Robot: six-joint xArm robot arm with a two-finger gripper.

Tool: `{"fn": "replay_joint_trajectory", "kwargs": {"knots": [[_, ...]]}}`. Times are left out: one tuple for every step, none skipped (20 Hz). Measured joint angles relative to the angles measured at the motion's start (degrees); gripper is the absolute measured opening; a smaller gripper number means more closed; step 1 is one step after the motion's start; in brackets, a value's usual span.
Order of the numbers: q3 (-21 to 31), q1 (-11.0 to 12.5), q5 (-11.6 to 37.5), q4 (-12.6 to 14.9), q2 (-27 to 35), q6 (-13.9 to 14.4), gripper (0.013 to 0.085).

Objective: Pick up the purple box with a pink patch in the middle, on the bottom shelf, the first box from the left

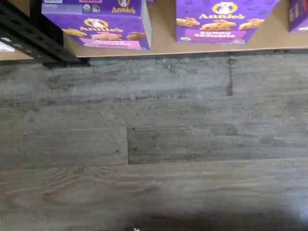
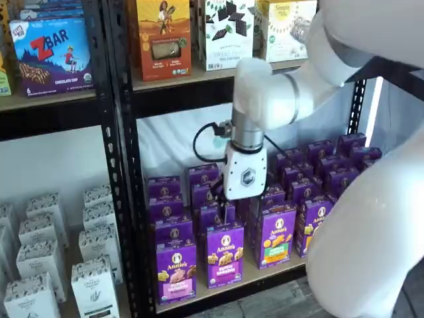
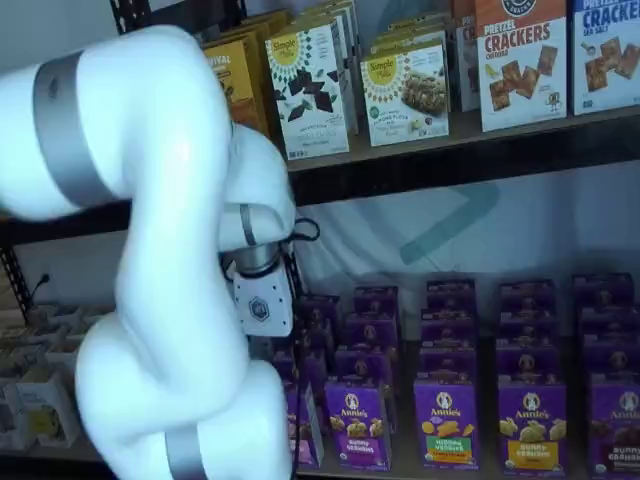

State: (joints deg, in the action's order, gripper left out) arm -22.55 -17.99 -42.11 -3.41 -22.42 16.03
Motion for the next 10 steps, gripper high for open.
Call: {"fn": "replay_joint_trajectory", "kwargs": {"knots": [[-0.6,-0.7,1.7,0.3,2.3,0.8,0.0850],[-1.1,-1.2,3.1,0.0,4.2,1.1,0.0850],[-1.6,-1.6,4.2,-0.3,5.9,1.2,0.0850],[-2.1,-2.0,5.4,-1.2,7.6,0.8,0.0850],[-2.6,-2.3,6.5,-1.8,9.2,0.5,0.0850],[-3.2,-2.6,7.6,-2.0,10.9,0.6,0.0850],[-3.8,-2.8,8.6,-1.6,12.4,1.1,0.0850],[-4.4,-3.1,9.5,-0.6,13.8,2.2,0.0850],[-5.1,-3.3,10.2,0.6,15.2,3.4,0.0850],[-5.9,-3.5,10.7,1.4,16.7,4.2,0.0850]]}}
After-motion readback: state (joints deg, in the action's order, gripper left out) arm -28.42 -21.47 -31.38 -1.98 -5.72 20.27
